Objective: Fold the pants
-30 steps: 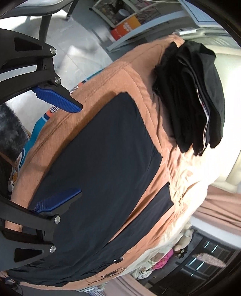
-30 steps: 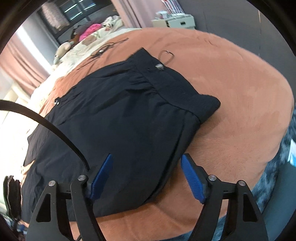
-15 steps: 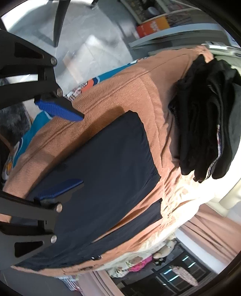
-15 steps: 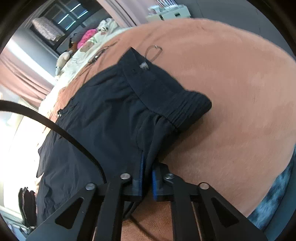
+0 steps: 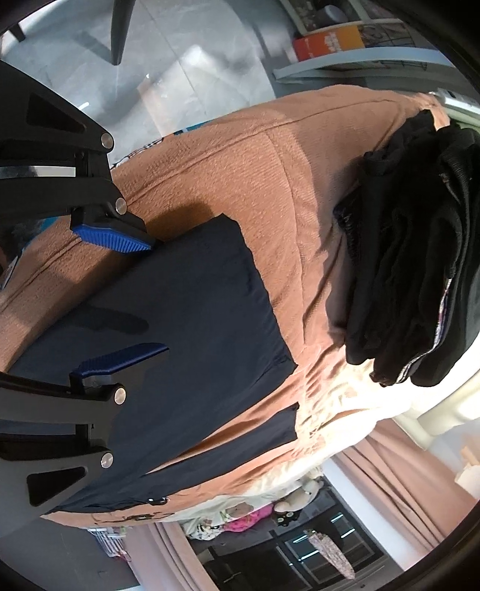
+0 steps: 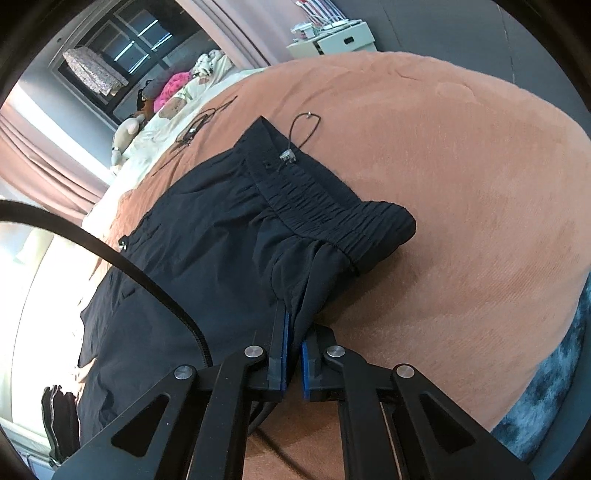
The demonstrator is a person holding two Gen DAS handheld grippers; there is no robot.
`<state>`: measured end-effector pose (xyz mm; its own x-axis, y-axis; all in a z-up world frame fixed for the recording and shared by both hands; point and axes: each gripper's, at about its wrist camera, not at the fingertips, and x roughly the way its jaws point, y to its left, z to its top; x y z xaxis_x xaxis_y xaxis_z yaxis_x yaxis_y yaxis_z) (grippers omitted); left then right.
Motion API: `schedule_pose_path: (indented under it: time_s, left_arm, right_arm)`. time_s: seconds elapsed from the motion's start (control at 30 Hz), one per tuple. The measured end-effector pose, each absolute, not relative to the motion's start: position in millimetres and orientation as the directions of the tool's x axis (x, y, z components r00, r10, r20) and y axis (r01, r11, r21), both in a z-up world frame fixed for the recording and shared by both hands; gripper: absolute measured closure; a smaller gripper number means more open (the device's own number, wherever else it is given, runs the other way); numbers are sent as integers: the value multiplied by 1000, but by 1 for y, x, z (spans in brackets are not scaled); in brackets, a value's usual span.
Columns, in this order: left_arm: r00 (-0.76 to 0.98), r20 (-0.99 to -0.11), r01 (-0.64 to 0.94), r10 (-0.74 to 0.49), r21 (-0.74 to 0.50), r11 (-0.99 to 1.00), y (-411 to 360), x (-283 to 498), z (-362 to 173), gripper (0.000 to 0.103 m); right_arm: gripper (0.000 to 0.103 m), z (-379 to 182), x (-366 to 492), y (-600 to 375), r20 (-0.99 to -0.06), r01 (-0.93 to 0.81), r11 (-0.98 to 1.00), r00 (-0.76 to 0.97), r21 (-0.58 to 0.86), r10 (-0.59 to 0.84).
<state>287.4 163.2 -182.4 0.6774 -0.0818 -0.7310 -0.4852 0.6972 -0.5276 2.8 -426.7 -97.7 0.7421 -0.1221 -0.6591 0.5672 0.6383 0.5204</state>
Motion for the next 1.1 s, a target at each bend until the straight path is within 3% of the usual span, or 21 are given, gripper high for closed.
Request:
schedule_pose_path:
  time_s: [0.1, 0.2, 0.27, 0.37, 0.47, 0.67, 1.1]
  left_arm:
    - [678, -731, -479, -74, -517, 710, 164, 289, -182, 52]
    - [682, -729, -499, -58, -523, 691, 168, 292, -181, 65]
    - [672, -740, -530, -24, -504, 682, 171, 293, -180, 81]
    - [681, -732, -530, -18, -510, 677, 174, 299, -174, 92]
    - [711, -703, -518, 6, -518, 681, 174, 303, -157, 96]
    - [757, -653, -476, 28, -520, 710, 173, 315, -119, 98]
    - [862, -505, -336, 44, -505, 795, 156, 355, -12, 98]
  right_arm:
    - [99, -104, 11, -430, -672, 568, 628, 734, 531, -96]
    - [99, -111, 18, -438, -672, 565, 608, 737, 558, -68]
    - [97, -116, 20, -445, -668, 563, 587, 743, 582, -50]
    - [91, -120, 21, -450, -658, 558, 572, 752, 601, -40]
    - [91, -118, 21, -456, -654, 555, 571, 755, 605, -41]
    - [100, -97, 8, -453, -612, 541, 583, 785, 606, -93]
    - [101, -28, -23, -438, -483, 468, 637, 860, 613, -166]
